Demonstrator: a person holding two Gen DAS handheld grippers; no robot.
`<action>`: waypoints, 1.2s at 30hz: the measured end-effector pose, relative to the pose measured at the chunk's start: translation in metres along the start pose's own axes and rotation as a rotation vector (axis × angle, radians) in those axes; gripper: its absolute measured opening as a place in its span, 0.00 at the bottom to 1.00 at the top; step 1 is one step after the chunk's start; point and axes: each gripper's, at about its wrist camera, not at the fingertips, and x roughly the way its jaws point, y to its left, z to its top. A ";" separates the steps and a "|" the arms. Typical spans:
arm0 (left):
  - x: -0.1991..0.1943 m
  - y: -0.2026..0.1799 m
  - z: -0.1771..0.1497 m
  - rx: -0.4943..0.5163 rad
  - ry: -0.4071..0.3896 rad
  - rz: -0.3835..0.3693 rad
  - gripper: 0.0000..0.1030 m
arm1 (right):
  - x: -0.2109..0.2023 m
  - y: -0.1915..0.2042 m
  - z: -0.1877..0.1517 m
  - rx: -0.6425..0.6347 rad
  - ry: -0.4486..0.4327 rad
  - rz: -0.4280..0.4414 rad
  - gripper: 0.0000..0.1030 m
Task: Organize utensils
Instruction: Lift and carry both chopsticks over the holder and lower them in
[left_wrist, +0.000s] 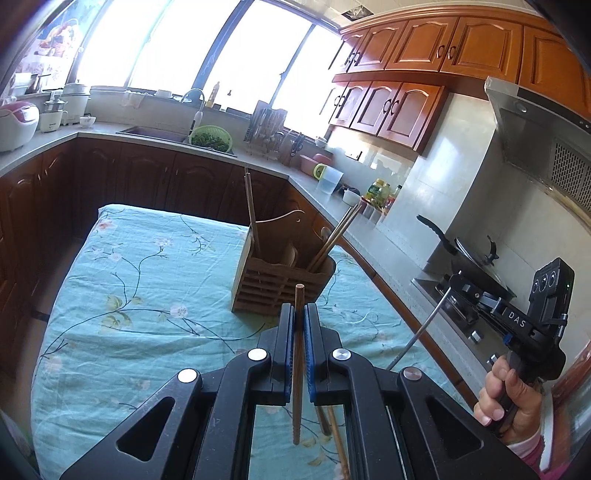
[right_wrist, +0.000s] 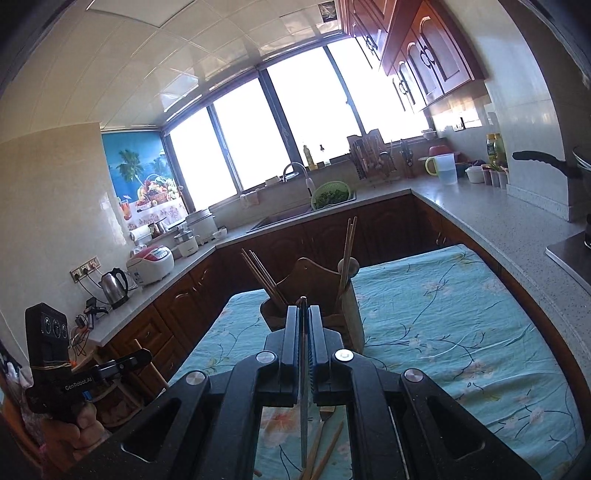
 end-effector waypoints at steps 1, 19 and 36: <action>0.001 0.000 0.001 0.000 -0.002 0.000 0.03 | 0.001 -0.001 0.000 0.001 0.000 0.000 0.04; 0.024 0.006 0.040 0.020 -0.085 0.005 0.03 | 0.025 -0.005 0.019 -0.002 -0.025 -0.009 0.04; 0.081 0.002 0.126 0.062 -0.279 0.042 0.03 | 0.076 -0.004 0.112 -0.025 -0.207 -0.059 0.04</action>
